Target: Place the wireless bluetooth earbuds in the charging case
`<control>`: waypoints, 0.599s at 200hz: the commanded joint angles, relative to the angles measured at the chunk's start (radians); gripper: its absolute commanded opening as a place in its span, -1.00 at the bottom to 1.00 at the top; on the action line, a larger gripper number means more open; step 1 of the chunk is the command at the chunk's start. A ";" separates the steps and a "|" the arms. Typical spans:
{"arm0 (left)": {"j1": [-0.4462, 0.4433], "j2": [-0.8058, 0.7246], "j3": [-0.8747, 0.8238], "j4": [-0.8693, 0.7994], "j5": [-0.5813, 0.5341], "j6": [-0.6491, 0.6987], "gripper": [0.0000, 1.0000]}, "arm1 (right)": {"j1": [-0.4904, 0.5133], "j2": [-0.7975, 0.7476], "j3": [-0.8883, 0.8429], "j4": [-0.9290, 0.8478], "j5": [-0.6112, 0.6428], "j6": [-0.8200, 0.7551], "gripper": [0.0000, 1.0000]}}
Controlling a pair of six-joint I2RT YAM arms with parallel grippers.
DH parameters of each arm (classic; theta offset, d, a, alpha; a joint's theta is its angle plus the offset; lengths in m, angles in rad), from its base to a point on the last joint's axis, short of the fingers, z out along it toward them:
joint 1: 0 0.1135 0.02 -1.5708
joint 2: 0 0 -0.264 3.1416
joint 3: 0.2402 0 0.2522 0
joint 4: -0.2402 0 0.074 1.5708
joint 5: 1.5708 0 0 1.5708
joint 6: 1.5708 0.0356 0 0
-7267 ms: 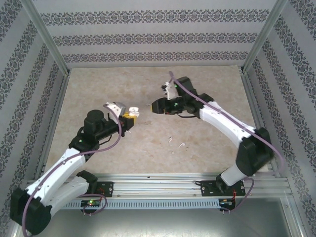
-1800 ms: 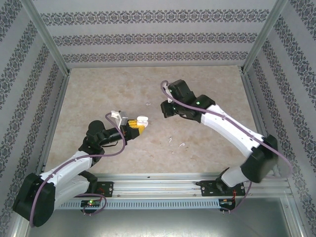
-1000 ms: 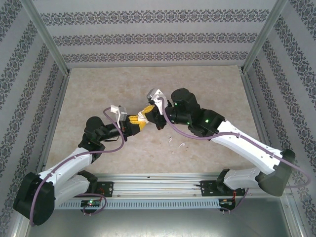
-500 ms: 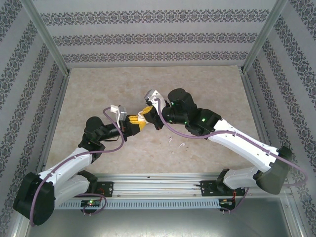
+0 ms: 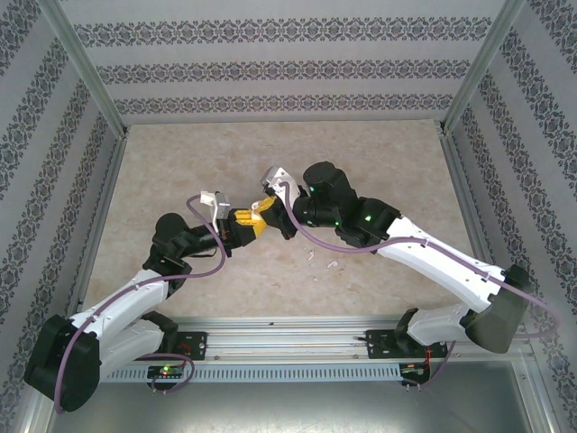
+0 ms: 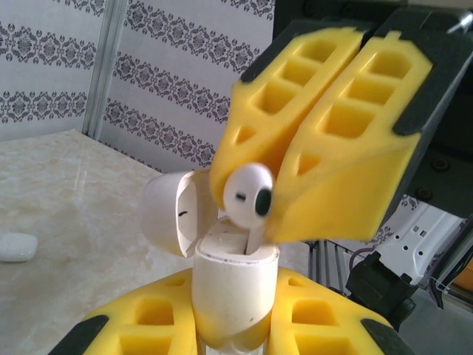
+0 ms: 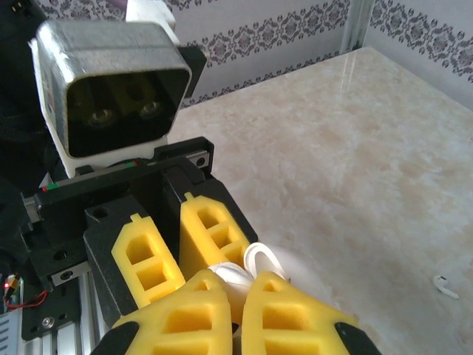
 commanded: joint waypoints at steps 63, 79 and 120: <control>-0.004 -0.017 0.038 0.070 0.016 -0.007 -1.00 | 0.011 0.031 0.033 -0.032 -0.037 0.019 -0.41; -0.003 -0.017 0.036 0.065 0.014 -0.003 -1.00 | 0.011 0.031 0.051 -0.042 -0.017 0.039 -0.30; -0.003 -0.022 0.032 0.043 0.004 0.012 -1.00 | 0.010 0.034 0.100 -0.067 0.010 0.096 -0.10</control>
